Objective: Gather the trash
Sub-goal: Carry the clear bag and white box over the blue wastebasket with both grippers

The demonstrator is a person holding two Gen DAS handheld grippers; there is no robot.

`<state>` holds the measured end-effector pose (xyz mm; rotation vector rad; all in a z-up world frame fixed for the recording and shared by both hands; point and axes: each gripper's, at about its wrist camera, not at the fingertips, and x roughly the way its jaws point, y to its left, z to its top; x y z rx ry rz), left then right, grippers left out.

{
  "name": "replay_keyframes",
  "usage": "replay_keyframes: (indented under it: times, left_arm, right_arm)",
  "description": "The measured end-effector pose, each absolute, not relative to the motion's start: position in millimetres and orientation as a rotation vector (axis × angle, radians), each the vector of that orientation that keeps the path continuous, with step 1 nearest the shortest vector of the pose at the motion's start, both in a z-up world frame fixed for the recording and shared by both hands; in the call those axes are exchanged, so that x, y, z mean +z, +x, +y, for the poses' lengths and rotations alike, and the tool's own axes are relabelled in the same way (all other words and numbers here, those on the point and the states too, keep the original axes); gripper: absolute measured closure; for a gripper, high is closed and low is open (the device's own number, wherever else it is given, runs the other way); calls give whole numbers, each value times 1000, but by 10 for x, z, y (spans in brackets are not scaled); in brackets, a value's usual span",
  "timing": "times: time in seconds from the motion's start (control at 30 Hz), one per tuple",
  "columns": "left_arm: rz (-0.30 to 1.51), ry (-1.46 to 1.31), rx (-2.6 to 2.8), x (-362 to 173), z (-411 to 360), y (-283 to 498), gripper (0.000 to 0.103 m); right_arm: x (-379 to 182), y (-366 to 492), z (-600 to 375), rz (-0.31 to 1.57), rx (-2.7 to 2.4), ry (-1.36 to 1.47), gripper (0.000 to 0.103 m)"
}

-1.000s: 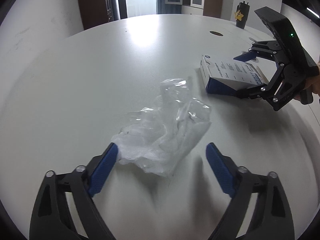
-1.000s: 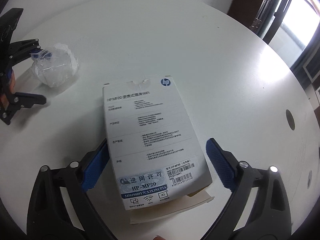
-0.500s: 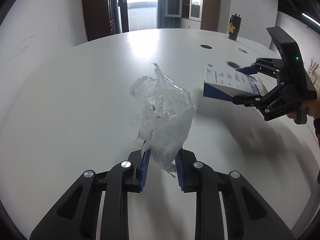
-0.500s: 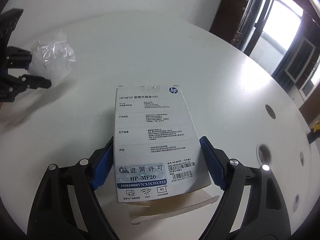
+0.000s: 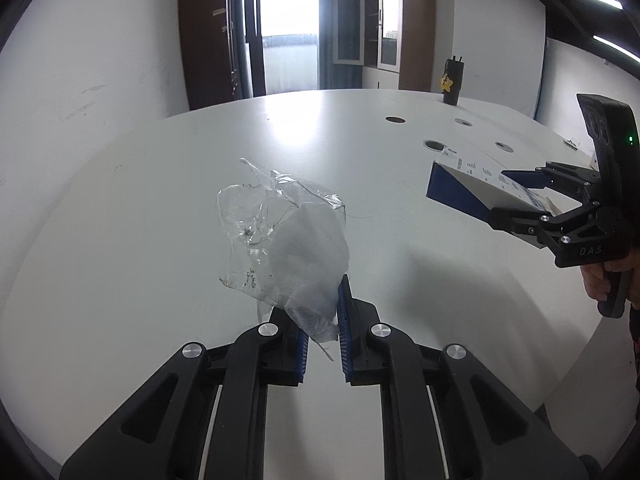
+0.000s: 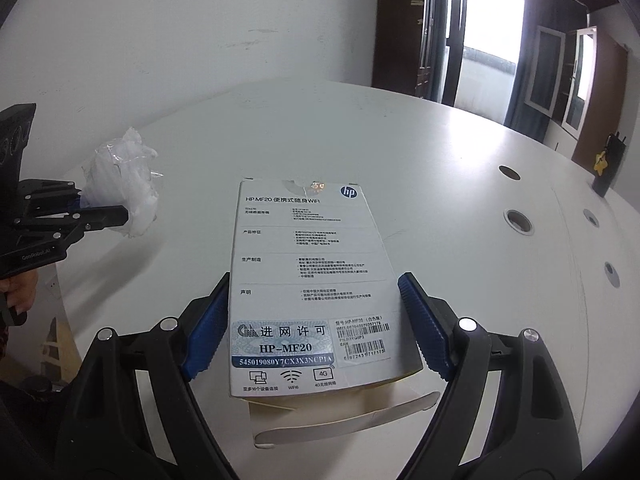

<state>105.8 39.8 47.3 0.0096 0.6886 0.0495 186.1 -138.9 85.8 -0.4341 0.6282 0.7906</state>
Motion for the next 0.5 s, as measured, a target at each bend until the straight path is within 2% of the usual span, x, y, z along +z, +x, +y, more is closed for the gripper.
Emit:
replay_keyframes:
  times: [0.5]
  left_arm:
    - [574, 6, 17, 513, 147, -35, 91]
  right_arm:
    - [641, 516, -1699, 567, 706, -382, 27]
